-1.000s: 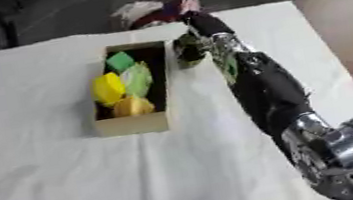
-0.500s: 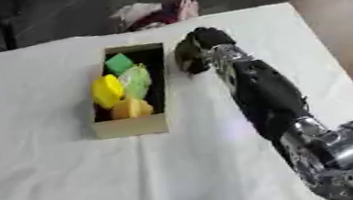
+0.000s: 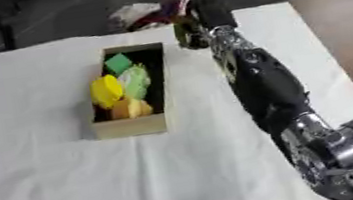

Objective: Pick up objects on the table and place them in the box.

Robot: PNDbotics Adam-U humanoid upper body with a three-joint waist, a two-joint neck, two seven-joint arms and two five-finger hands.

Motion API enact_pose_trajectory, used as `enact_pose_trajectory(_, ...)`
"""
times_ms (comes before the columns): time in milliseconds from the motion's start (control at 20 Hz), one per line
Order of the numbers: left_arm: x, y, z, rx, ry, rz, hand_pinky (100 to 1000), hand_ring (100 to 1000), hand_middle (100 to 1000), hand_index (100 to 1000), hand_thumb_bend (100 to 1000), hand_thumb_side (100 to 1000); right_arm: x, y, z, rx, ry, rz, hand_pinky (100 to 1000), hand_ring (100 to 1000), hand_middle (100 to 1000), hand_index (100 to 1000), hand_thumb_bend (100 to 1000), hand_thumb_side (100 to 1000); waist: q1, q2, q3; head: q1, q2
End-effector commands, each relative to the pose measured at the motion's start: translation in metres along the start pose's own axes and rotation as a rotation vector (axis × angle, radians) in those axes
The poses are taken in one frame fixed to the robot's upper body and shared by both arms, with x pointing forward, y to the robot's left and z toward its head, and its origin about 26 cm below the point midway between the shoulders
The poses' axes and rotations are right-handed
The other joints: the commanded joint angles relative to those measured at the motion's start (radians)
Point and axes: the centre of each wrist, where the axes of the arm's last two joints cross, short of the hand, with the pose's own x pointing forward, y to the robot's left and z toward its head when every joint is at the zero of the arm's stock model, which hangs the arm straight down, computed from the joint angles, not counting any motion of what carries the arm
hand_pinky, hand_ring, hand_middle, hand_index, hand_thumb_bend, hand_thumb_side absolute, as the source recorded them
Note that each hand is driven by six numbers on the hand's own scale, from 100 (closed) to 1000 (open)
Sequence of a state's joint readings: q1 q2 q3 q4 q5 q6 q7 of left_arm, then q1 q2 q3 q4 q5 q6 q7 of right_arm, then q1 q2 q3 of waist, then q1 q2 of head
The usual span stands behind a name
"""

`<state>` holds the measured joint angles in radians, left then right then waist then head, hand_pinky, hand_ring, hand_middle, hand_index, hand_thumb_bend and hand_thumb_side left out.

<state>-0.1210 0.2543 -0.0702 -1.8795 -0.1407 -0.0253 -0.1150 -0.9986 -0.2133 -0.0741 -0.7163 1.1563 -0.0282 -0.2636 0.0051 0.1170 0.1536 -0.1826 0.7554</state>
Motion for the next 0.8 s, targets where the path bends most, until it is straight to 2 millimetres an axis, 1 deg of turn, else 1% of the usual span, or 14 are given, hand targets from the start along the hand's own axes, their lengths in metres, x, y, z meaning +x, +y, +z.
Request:
enact_pose_trajectory(50,0.005,0.002,-0.002,-0.003,-0.022,-0.003,751,596,629,735,105,557,0.024,-0.026,-0.015,-0.073,-0.092,-0.111,719,509,300,527,100,100,0.004,-0.013,0.001,-0.004,-0.006)
enact_pose_trajectory(250,0.005,0.001,-0.003,-0.006,-0.025,0.003,751,593,629,734,104,556,0.048,-0.021,-0.014,0.004,-0.193,-0.156,731,525,319,543,100,100,0.004,-0.014,0.005,-0.011,-0.005)
enact_pose_trajectory(450,0.005,0.000,-0.003,-0.010,-0.026,0.006,751,593,629,734,102,558,0.065,-0.007,-0.008,0.102,-0.283,-0.117,750,554,353,572,100,100,0.003,-0.014,0.008,-0.016,-0.004)
enact_pose_trajectory(500,0.005,0.000,-0.003,-0.011,-0.026,0.006,751,593,629,734,101,559,0.066,-0.004,-0.007,0.122,-0.298,-0.102,766,588,397,611,100,100,0.003,-0.014,0.008,-0.016,-0.004)
enact_pose_trajectory(550,0.005,0.000,-0.004,-0.012,-0.027,0.007,751,593,629,734,101,559,0.069,0.001,-0.004,0.158,-0.324,-0.073,768,593,404,617,100,100,0.002,-0.014,0.009,-0.015,-0.003)
enact_pose_trajectory(650,0.005,0.000,-0.003,-0.011,-0.025,0.006,751,593,628,734,100,559,0.071,0.007,-0.001,0.215,-0.371,0.001,792,659,505,738,100,100,0.000,-0.014,0.010,-0.013,-0.003)
enact_pose_trajectory(700,0.005,0.001,-0.003,-0.009,-0.023,0.005,751,592,628,734,100,559,0.071,0.008,0.000,0.236,-0.388,0.040,800,681,538,775,100,100,-0.001,-0.014,0.010,-0.013,-0.002)
enact_pose_trajectory(750,0.005,0.001,-0.003,-0.009,-0.023,0.005,751,592,628,734,100,560,0.071,0.009,0.001,0.251,-0.399,0.073,801,684,545,782,100,100,-0.002,-0.014,0.010,-0.013,-0.002)
enact_pose_trajectory(800,0.005,0.000,-0.003,-0.009,-0.023,0.005,752,592,628,734,100,560,0.070,0.011,0.002,0.268,-0.401,0.108,811,722,621,838,100,132,-0.003,-0.014,0.010,-0.012,-0.002)
